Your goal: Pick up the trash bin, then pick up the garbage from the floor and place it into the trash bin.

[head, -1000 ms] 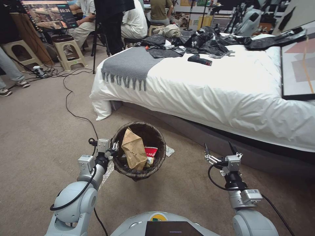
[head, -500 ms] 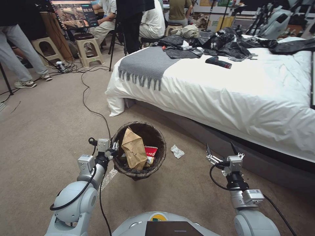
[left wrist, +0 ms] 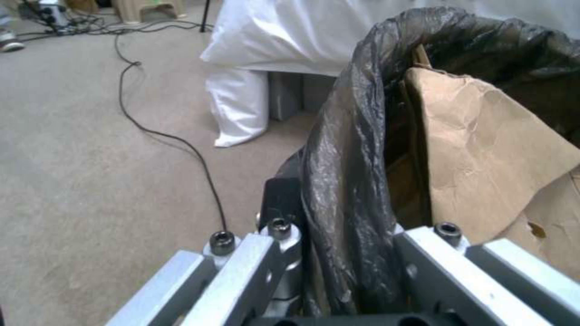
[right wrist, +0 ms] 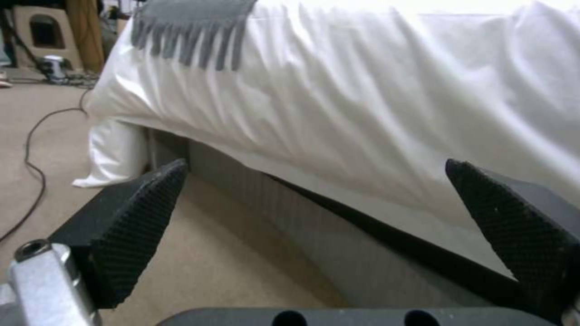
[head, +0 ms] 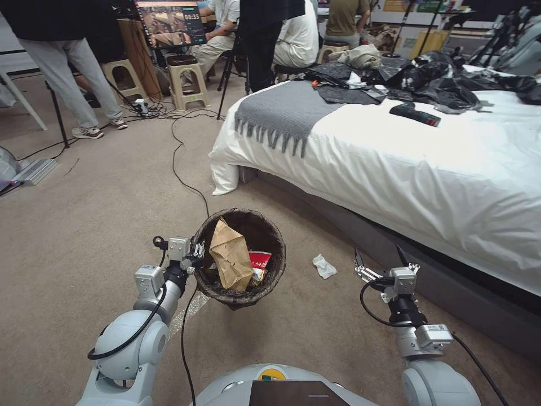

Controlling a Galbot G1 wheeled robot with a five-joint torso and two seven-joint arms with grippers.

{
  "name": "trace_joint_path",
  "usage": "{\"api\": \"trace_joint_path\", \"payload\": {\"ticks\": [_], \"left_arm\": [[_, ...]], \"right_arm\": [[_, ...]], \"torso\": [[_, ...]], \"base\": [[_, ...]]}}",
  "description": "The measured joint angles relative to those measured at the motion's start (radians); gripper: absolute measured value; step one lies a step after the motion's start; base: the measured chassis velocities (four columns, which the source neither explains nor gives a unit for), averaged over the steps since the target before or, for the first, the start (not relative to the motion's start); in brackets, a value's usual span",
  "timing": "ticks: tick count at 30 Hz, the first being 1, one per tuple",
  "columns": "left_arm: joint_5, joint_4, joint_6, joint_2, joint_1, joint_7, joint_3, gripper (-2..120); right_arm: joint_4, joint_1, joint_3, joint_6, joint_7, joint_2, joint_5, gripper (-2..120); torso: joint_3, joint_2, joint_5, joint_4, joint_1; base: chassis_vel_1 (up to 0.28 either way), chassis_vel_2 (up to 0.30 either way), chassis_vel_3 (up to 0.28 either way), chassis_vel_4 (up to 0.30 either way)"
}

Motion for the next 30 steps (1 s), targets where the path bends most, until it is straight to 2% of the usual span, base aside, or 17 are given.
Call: {"api": "trace_joint_path", "payload": {"ticks": [12, 18, 20, 22, 25, 26, 29, 30], "left_arm": [[-0.001, 0.009, -0.026, 0.004, -0.003, -0.001, -0.004, 7], [-0.003, 0.006, -0.024, 0.008, -0.002, -0.001, -0.007, 7], [-0.004, 0.004, -0.023, 0.008, -0.002, -0.001, -0.007, 7], [-0.006, 0.0, -0.018, 0.006, -0.005, -0.001, -0.006, 7], [-0.006, -0.001, -0.015, 0.004, -0.009, -0.002, -0.004, 7], [-0.006, -0.002, -0.013, 0.003, -0.009, -0.003, -0.003, 7], [-0.006, -0.003, -0.013, 0.002, -0.01, -0.003, -0.003, 7], [-0.006, -0.01, -0.007, 0.001, -0.011, -0.003, -0.002, 7]], "right_arm": [[-0.022, 0.033, -0.004, -0.041, 0.0, -0.001, 0.011, 100], [-0.099, 0.173, -0.037, -0.208, 0.027, -0.033, 0.069, 100], [-0.111, 0.195, -0.041, -0.23, 0.028, -0.04, 0.081, 100], [-0.164, 0.266, -0.064, -0.302, 0.036, -0.063, 0.127, 100], [-0.228, 0.325, -0.087, -0.34, 0.041, -0.078, 0.152, 100], [-0.266, 0.353, -0.1, -0.353, 0.042, -0.085, 0.159, 100], [-0.285, 0.367, -0.107, -0.358, 0.043, -0.088, 0.16, 100], [-0.368, 0.424, -0.142, -0.376, 0.041, -0.103, 0.169, 100]], "torso": [[0.0, 0.0, -0.0001, -0.0003, 0.0], [0.0, 0.0, 0.0, 0.0002, 0.0], [0.0, 0.0, 0.0, 0.0002, 0.0], [0.0, 0.0, 0.0, 0.0, 0.0], [0.0, 0.0, 0.0, 0.0003, 0.0], [0.0, 0.0, 0.0, -0.0003, 0.0], [0.0, 0.0, 0.0, -0.0004, 0.0], [0.0, 0.0, 0.0002, 0.0001, 0.0]], "base": [[0.013, 0.011, 0.013, 0.01], [0.0, 0.0, 0.0, 0.0], [0.0, 0.0, 0.0, 0.0], [0.0, 0.0, 0.0, 0.0], [0.0, 0.0, 0.0, 0.0], [0.0, 0.0, 0.0, 0.0], [0.0, 0.0, 0.0, 0.0], [0.0, 0.0, 0.0, 0.0]]}}
